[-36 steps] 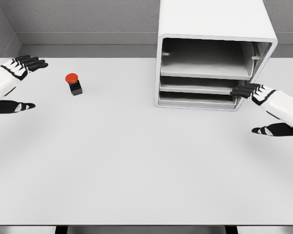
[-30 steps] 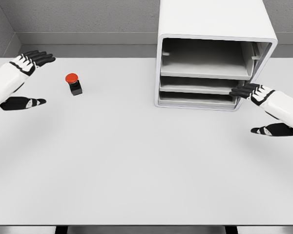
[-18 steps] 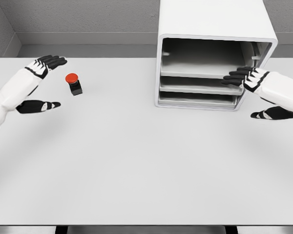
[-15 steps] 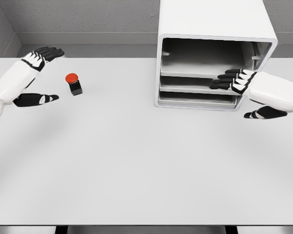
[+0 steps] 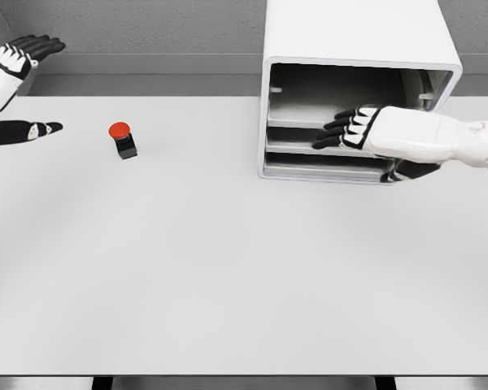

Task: Slide open multi-storey tabletop storage cabinets and put open load switch and slide close multi-storey tabletop storage cabinets

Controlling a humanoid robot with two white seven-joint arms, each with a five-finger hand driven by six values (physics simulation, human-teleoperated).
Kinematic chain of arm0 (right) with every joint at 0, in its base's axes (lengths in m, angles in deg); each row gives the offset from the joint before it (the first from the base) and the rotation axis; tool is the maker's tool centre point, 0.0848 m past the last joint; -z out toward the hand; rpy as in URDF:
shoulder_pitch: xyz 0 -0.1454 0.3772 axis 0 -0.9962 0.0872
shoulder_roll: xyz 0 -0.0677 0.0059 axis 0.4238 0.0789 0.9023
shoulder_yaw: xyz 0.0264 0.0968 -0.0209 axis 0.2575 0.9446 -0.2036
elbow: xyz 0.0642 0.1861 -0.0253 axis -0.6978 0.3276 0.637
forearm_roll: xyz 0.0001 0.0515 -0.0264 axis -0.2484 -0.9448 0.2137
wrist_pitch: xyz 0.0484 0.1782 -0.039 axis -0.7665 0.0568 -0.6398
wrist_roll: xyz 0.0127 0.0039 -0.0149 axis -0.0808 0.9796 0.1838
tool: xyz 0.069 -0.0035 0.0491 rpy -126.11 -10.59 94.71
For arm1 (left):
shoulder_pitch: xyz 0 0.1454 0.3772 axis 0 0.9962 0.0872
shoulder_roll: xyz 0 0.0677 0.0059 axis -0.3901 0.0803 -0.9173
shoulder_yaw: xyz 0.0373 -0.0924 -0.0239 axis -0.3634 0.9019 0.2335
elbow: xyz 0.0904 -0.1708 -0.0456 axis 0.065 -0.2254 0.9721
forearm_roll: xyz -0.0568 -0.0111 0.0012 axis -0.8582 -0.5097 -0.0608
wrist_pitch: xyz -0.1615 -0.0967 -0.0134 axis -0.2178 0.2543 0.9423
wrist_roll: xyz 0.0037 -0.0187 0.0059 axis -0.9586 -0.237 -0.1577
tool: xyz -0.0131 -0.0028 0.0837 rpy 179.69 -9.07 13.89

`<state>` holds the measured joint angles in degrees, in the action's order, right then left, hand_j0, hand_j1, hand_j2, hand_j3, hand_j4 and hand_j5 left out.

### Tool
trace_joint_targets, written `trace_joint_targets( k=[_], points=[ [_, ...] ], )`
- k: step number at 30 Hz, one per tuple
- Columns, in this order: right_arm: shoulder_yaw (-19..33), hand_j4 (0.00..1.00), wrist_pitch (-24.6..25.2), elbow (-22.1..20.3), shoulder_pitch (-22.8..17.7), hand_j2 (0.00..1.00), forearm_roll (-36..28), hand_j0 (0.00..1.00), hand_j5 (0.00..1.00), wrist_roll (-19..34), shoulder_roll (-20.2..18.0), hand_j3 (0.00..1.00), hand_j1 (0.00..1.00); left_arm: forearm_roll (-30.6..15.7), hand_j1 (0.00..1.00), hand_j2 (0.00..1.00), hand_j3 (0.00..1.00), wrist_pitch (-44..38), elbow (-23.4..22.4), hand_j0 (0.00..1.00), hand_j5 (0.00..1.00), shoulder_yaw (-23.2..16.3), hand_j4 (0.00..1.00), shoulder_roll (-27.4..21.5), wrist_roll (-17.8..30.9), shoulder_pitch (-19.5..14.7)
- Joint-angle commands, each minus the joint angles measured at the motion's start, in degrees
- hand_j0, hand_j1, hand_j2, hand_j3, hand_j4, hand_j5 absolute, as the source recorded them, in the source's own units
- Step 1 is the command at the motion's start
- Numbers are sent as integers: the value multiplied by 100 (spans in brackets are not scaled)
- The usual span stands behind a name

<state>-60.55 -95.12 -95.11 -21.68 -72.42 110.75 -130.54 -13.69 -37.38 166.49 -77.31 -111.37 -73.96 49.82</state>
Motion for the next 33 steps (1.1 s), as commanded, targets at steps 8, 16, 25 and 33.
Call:
trace_joint_targets(
  k=[8,16,25,33],
  points=[
    [-378,100,10,845,316,100,-39,100,100,-3,547,100,100,1390,100,100,100,0,-196,100,100,-354,100,-504,44,-44],
    [-361,100,10,1338,580,100,-66,100,100,6,872,100,100,1892,100,100,100,0,-864,100,100,-1953,100,-618,211,-1380],
    [-369,100,10,1725,668,100,-57,100,100,6,1127,100,100,828,100,100,100,0,-1286,100,100,-3113,100,-539,633,-2180],
    [-369,100,10,1725,659,100,-13,100,100,15,1294,100,100,662,100,100,100,0,-1549,100,100,-3333,100,-425,624,-2364]
  ],
)
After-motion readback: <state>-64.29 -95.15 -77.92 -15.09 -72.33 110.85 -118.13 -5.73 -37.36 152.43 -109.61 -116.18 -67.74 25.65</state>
